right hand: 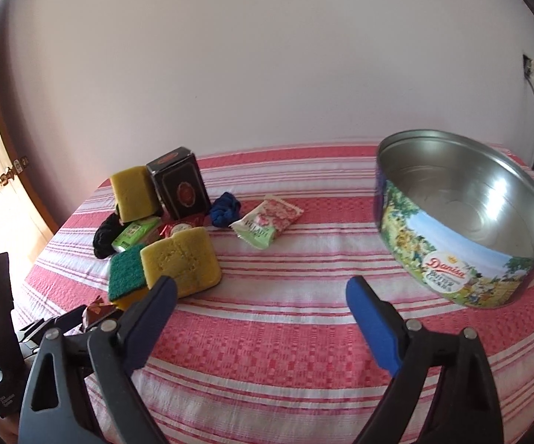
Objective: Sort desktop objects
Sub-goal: 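Grasp the red wrapped snack with the left tool while the right tool grasps the yellow sponge, then carry both items over the silver tin and open both tools to drop them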
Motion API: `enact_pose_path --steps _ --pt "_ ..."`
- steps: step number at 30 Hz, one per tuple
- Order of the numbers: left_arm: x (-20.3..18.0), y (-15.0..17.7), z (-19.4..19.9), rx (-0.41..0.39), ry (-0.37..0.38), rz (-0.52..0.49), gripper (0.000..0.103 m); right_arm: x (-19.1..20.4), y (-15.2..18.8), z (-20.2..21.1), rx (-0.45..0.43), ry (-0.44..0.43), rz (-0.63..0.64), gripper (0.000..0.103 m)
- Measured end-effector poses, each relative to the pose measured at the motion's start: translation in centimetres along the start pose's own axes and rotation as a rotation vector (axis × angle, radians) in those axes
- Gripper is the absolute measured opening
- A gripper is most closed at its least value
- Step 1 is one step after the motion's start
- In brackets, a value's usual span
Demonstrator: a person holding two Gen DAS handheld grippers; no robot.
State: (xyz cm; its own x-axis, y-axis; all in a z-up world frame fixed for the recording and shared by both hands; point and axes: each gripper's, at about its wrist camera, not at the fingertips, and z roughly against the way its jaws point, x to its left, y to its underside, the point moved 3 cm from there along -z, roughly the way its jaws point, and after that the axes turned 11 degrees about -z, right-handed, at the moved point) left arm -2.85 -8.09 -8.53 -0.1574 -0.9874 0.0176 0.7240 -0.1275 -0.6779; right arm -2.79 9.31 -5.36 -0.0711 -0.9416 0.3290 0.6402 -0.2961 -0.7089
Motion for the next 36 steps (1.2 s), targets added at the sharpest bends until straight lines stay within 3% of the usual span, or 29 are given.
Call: enact_pose_path --steps 5,7,13,17,18,19,25,28,36 --pt "0.5 0.0 0.2 -0.008 0.022 -0.002 0.062 2.3 -0.1 -3.1 0.104 -0.101 0.029 0.094" --pt "0.6 -0.1 0.2 -0.012 0.028 0.001 0.059 3.2 0.0 -4.4 0.143 -0.101 0.059 0.094" --pt "1.3 -0.9 1.6 -0.052 -0.054 -0.024 0.057 4.4 0.3 -7.8 0.211 -0.096 0.102 0.095" --pt "2.0 -1.1 1.7 -0.052 -0.068 -0.008 0.057 5.3 0.5 -9.5 0.265 -0.136 0.097 0.094" --pt "2.2 -1.0 1.7 -0.05 -0.073 -0.004 0.057 5.4 0.6 -9.8 0.274 -0.143 0.098 0.091" --pt "2.4 -1.0 1.7 -0.047 -0.077 0.003 0.057 5.6 0.8 -10.2 0.283 -0.149 0.102 0.072" --pt "2.7 -1.1 1.7 -0.048 -0.109 0.024 0.057 5.6 1.2 -9.1 0.231 -0.181 0.14 0.068" --pt "2.5 -1.3 2.1 -0.055 -0.119 0.017 0.057 5.3 0.7 -7.0 0.138 -0.199 0.138 0.068" --pt "0.0 -3.1 3.4 -0.115 -0.117 -0.045 0.057 2.6 0.7 -1.5 -0.045 -0.088 0.092 0.068"
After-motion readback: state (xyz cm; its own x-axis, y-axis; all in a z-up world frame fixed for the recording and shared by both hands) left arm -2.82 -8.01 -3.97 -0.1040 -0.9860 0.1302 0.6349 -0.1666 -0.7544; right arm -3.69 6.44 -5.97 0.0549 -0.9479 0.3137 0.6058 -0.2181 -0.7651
